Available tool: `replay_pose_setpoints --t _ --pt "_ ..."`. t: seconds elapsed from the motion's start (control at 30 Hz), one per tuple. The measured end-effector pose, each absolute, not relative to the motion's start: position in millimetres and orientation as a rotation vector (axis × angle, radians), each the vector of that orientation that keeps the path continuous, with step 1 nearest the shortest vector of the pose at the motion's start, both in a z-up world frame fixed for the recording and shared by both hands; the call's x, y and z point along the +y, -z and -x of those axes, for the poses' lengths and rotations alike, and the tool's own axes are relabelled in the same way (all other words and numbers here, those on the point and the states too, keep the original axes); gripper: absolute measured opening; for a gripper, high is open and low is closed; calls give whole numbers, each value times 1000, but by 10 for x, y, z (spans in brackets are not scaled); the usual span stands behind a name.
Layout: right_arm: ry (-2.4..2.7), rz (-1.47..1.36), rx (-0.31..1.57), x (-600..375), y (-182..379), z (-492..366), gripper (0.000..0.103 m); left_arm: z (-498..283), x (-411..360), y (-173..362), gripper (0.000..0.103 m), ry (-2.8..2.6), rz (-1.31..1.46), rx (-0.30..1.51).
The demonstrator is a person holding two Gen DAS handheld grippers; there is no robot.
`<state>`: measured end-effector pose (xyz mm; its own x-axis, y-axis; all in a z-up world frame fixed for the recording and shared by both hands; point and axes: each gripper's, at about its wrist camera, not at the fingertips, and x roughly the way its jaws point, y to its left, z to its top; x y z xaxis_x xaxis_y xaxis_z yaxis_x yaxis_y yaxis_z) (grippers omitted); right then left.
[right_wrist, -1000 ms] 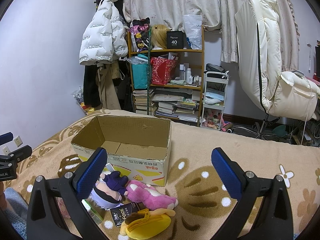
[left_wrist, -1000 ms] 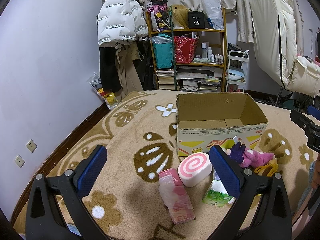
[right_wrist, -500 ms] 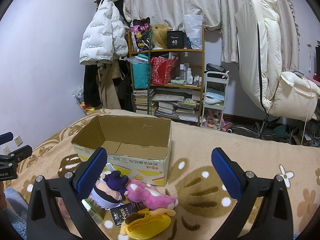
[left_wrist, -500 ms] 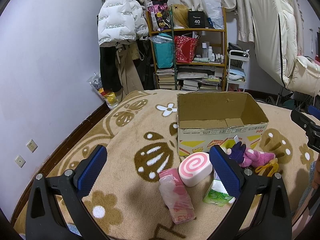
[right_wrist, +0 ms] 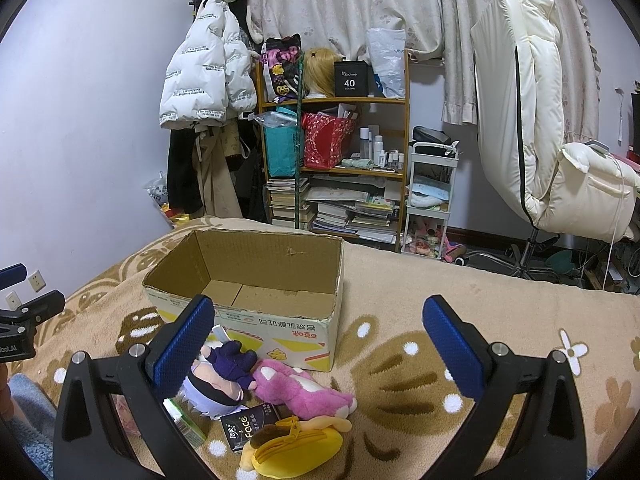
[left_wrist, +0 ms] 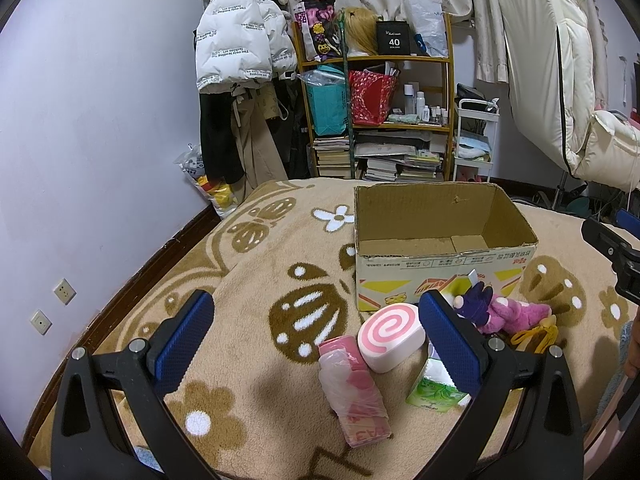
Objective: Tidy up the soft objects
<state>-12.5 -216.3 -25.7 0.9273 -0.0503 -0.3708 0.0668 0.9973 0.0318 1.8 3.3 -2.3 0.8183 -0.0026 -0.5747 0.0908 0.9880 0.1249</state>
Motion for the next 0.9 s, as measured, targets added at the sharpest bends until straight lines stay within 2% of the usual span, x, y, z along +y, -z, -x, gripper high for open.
replay_pose_setpoints --t 0.9 --pt "60 -44 385 -2163 265 113 103 -15 182 161 101 40 -152 628"
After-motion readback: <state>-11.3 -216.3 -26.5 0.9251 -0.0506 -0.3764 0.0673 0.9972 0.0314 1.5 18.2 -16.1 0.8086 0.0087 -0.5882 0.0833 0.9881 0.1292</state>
